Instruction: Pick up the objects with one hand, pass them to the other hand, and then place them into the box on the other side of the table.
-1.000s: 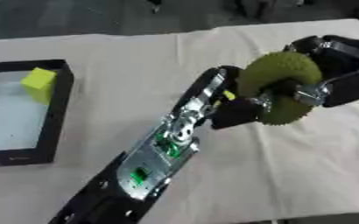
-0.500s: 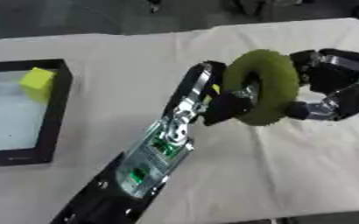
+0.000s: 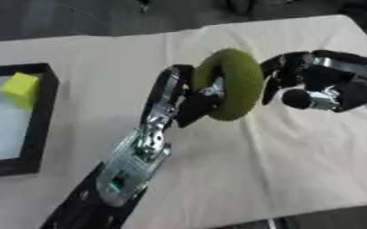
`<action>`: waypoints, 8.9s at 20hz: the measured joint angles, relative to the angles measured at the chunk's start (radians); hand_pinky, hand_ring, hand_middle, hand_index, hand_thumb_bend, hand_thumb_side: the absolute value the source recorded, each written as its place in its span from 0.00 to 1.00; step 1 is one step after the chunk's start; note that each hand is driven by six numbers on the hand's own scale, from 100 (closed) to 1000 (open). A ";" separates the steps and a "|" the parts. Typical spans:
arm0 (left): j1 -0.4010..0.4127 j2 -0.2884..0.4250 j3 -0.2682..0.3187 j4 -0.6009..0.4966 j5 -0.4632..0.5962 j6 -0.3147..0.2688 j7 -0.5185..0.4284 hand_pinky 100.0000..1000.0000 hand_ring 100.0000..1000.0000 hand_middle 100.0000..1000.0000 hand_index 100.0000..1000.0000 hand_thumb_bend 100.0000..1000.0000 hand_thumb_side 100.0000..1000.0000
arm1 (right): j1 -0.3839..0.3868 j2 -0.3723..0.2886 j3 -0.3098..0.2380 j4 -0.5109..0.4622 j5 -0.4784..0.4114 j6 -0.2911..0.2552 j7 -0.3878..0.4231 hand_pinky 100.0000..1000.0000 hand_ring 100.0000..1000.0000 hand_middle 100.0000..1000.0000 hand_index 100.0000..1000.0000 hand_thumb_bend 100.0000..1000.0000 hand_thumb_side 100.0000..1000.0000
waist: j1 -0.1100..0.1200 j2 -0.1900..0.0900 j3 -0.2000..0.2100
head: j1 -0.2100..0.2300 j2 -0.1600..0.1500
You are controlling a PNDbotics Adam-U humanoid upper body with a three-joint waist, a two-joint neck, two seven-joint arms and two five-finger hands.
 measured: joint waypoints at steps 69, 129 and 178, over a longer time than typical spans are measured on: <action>0.051 0.644 0.316 -0.034 0.065 0.015 0.240 0.36 0.46 0.05 0.02 0.00 0.16 | 0.211 0.112 0.037 -0.001 0.231 -0.069 -0.353 0.62 0.57 0.70 0.84 0.37 0.48 | 0.005 0.108 -0.019 | 0.266 -0.093; 0.211 0.653 0.397 -0.461 0.017 0.219 -0.102 0.83 1.00 0.81 0.78 0.00 0.74 | -0.031 0.039 -0.038 -0.001 0.412 0.190 -0.362 0.74 0.73 0.82 0.88 0.51 0.14 | -0.011 0.108 -0.025 | 0.060 -0.044; 0.306 0.583 0.389 -0.412 0.046 0.239 -0.090 0.84 1.00 0.78 0.72 0.00 0.75 | -0.256 0.283 0.185 0.000 0.808 0.646 -0.081 0.81 0.81 0.83 0.86 0.47 0.02 | -0.044 0.056 0.033 | 0.025 0.003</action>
